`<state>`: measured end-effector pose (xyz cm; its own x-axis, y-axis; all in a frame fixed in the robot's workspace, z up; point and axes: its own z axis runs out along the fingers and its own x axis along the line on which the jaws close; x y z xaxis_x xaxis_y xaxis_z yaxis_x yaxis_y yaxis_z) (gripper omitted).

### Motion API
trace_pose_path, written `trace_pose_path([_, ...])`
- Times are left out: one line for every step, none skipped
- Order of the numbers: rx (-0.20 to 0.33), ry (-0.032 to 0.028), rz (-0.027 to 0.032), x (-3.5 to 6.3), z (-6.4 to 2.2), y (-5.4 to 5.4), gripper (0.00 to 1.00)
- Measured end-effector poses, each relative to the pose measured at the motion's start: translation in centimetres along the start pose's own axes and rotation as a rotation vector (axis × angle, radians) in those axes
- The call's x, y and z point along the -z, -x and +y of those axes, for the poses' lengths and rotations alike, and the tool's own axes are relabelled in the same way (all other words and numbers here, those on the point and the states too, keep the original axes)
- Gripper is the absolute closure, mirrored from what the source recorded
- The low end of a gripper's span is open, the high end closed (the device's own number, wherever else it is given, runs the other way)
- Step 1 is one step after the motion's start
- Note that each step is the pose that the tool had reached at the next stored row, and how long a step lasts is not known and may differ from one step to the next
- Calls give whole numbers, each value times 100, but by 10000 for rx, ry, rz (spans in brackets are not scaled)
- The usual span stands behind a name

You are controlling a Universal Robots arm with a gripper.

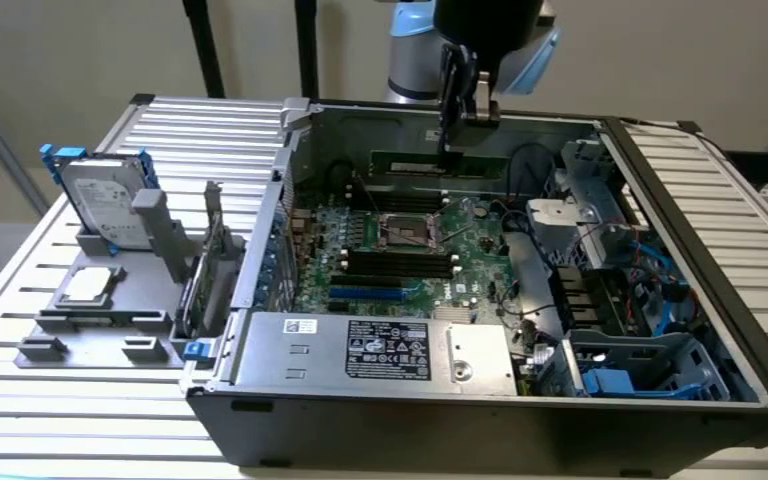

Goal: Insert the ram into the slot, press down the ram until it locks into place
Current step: 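Insert the ram into the slot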

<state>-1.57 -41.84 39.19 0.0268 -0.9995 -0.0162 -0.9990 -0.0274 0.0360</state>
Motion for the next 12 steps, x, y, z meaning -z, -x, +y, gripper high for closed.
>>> trace_pose_path([1,-27,5,-12,0,0,87])
trace_pose_path([1,-58,9,-26,-1,0,87])
trace_pose_path([1,-85,13,-42,-2,0,87])
trace_pose_path([2,-105,17,-56,-2,-1,87])
trace_pose_path([1,-137,20,-70,-2,-1,87])
trace_pose_path([2,-177,21,-85,0,-1,87])
trace_pose_path([3,-216,21,-102,18,-1,87])
trace_pose_path([4,-246,22,-120,46,0,87])
trace_pose_path([4,-264,24,-139,79,0,87])
trace_pose_path([4,-273,23,-159,114,1,87])
trace_pose_path([3,-275,23,-179,139,1,87])
trace_pose_path([4,-275,24,-197,153,1,87])
